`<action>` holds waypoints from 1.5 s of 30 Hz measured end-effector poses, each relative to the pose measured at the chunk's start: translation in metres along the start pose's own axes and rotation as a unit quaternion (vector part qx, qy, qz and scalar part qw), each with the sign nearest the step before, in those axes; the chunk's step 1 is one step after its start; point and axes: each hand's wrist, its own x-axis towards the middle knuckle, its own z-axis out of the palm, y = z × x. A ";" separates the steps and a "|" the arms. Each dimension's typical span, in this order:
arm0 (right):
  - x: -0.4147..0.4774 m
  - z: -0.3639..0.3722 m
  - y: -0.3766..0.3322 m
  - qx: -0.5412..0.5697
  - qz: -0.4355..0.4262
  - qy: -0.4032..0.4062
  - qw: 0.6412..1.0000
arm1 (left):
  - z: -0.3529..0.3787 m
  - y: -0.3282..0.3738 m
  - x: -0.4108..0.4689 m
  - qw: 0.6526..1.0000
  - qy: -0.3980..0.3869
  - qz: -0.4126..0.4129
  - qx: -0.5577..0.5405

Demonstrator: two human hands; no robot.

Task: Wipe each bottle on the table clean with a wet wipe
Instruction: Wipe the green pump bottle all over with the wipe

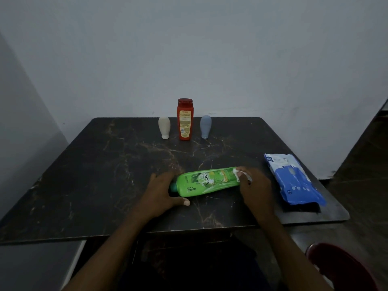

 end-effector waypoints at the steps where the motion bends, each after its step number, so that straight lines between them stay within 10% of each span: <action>1: 0.000 0.000 -0.001 0.000 -0.005 0.001 1.000 | 0.001 0.000 0.000 1.000 0.000 0.002 0.015; 17: -0.036 0.025 -0.012 -0.133 -0.010 0.041 0.990 | 0.009 -0.021 0.006 0.995 -0.004 0.082 0.065; 26: -0.086 0.077 -0.045 -0.136 -0.197 -0.058 0.969 | 0.010 -0.026 0.009 0.993 0.013 0.102 0.054; 32: -0.033 0.016 0.009 -0.207 -0.092 0.037 0.973 | 0.007 -0.026 0.012 0.995 -0.009 0.093 0.033; 45: -0.082 0.070 -0.043 -0.084 -0.180 -0.039 0.979 | 0.007 -0.025 0.013 0.995 -0.009 0.093 0.031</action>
